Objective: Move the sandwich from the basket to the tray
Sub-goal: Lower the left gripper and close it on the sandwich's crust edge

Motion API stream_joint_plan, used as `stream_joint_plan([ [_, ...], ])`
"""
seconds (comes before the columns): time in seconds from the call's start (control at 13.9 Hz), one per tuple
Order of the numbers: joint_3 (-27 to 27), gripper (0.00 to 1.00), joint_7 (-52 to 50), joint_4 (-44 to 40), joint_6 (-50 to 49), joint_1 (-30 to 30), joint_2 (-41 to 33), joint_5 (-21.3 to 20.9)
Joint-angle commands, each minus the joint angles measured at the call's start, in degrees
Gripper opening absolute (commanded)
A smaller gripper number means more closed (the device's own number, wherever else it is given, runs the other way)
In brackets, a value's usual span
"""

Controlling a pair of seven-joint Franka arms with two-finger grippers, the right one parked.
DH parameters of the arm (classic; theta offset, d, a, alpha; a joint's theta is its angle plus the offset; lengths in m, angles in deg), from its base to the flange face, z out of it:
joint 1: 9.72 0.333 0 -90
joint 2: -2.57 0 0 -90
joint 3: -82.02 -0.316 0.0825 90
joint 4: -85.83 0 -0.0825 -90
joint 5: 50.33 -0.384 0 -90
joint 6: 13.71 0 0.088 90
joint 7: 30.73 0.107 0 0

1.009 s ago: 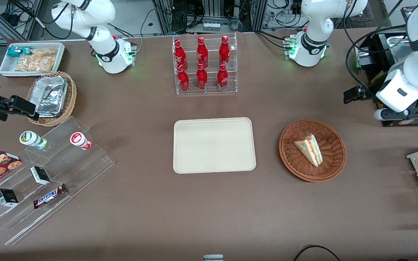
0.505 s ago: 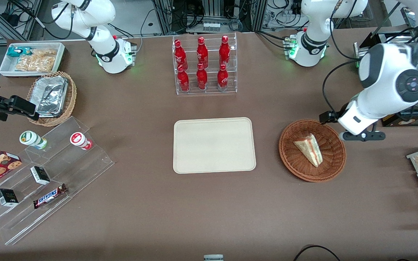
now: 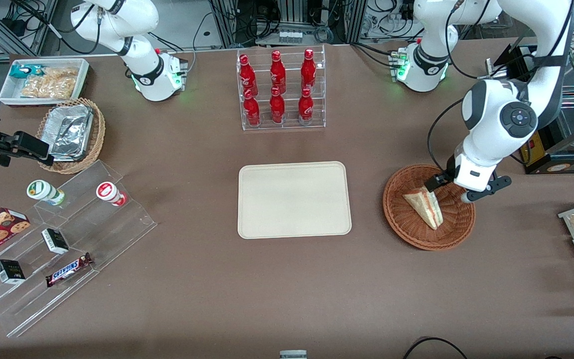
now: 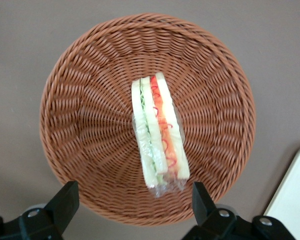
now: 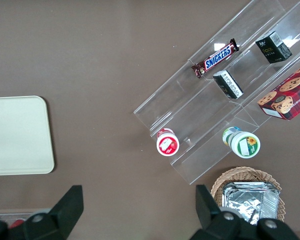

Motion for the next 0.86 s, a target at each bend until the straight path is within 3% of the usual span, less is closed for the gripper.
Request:
stream_joint_plan([
  [0.0, 0.96, 1.00, -10.34, 0.36, 3.83, -0.33, 2.18, -1.00],
  [0.65, 1.84, 0.98, -20.29, -0.08, 12.54, -0.33, 10.79, -0.74],
  [0.72, 1.92, 0.67, -20.47, -0.08, 12.20, -0.24, 10.80, -0.74],
  [0.79, 1.92, 0.44, -20.21, -0.16, 11.85, -0.24, 10.62, -0.74],
])
